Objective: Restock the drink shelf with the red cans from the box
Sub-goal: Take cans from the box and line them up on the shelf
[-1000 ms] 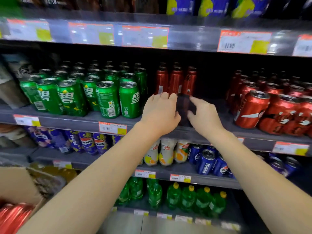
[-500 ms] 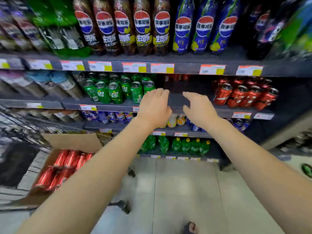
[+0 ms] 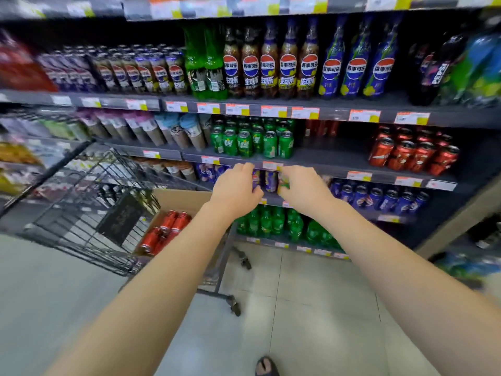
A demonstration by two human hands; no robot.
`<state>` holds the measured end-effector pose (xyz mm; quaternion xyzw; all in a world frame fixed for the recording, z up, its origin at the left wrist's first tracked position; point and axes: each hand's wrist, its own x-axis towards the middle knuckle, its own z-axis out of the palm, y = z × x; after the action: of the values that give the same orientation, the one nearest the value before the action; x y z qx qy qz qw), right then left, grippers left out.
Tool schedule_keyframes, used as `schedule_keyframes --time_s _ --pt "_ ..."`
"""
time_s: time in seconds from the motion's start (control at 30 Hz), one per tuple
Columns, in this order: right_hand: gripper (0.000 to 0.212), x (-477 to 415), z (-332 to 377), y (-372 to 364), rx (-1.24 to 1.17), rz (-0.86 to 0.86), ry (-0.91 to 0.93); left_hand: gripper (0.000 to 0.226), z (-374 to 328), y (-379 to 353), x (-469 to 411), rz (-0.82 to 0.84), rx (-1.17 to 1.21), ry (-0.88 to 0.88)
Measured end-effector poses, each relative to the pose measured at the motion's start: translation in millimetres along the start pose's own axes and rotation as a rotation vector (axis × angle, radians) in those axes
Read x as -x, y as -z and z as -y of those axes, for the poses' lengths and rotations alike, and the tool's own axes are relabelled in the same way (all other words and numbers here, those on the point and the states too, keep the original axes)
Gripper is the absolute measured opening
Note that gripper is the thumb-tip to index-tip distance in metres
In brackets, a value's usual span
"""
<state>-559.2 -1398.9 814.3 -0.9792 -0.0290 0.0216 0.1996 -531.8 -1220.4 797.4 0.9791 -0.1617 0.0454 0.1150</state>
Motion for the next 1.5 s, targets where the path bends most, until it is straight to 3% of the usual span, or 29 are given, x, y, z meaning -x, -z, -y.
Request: schedule_keyframes --time_s 0.03,0.13,0.3,0.43,0.6,0.93,1.3,1.5 --pt "0.013 10 10 -4 0.018 0.002 0.023 0.047 7 5 15 -0.004 -0.004 0.020" --pt "0.050 28 41 -13 0.038 -0.001 0.103 0.048 32 20 57 -0.001 -0.020 0.079" --pt "0.059 37 102 -39 0.003 0.037 0.149 0.050 89 43 108 0.014 -0.087 0.149" --pt "0.049 21 154 -70 0.021 0.043 0.197 0.053 145 55 126 0.003 -0.103 0.178" --pt "0.055 -20 221 -116 0.024 0.095 0.197 0.050 240 58 126 0.010 -0.116 0.201" --pt "0.061 -121 306 -225 -0.012 0.230 0.037 0.051 419 29 85 0.140 -0.081 0.240" --pt "0.041 -224 309 -314 -0.108 0.325 -0.133 0.054 503 -51 11 0.356 0.029 0.311" --pt "0.049 -303 279 -382 -0.223 0.414 -0.308 0.062 541 -106 -52 0.504 0.078 0.399"
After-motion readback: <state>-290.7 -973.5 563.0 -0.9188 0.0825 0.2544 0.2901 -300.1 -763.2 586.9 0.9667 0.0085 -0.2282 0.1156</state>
